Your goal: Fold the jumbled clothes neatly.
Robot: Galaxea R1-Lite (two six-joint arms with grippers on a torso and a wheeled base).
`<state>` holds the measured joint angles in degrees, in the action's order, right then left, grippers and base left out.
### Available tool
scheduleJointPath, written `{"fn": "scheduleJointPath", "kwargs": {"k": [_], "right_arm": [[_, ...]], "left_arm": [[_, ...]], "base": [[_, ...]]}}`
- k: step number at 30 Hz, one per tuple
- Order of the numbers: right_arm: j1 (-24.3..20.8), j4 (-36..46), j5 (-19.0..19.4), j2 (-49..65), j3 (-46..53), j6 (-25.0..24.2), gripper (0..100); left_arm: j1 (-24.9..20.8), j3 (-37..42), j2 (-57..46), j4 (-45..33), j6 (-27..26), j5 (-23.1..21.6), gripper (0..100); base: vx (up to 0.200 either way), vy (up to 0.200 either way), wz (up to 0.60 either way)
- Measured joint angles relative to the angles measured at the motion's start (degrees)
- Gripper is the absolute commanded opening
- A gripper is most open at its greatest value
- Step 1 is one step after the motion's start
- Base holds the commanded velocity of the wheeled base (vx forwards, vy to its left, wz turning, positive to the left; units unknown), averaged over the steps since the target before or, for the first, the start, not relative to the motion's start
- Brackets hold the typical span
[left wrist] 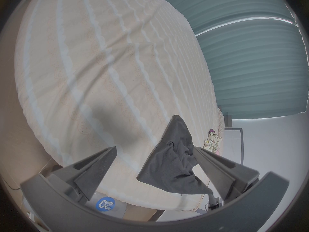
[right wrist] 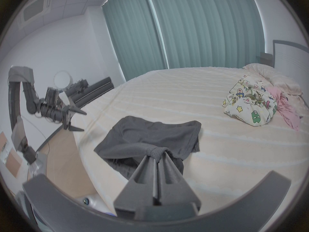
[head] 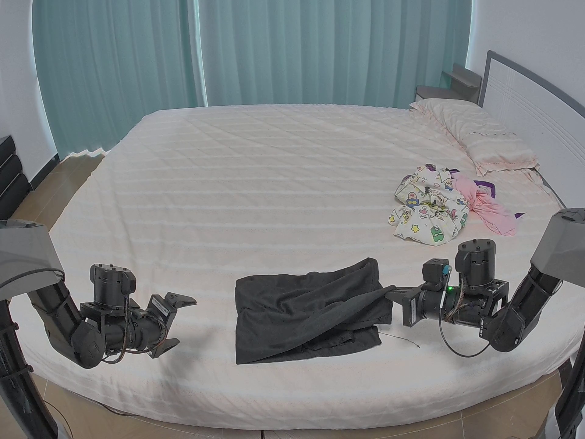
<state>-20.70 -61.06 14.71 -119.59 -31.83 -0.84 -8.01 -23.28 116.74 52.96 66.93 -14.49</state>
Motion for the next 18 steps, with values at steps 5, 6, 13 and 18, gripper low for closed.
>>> {"fn": "scheduleJointPath", "kwargs": {"k": [5,6,13,18], "right_arm": [[2.5,0.0,1.6,-1.8,3.7,5.7,0],[3.2,0.0,1.8,-2.5,4.5,6.4,0],[4.9,-1.3,3.2,-8.7,7.4,8.2,0],[4.8,-1.7,3.5,-12.9,8.0,8.5,100]], "left_arm": [[0.0,0.0,0.0,0.0,0.0,0.0,100],[0.0,0.0,0.0,0.0,0.0,0.0,100],[0.0,0.0,0.0,0.0,0.0,0.0,100],[0.0,0.0,0.0,0.0,0.0,0.0,100]], "base": [[0.000,0.000,0.00],[0.000,0.000,0.00],[0.000,0.000,0.00],[0.000,0.000,0.00]]}}
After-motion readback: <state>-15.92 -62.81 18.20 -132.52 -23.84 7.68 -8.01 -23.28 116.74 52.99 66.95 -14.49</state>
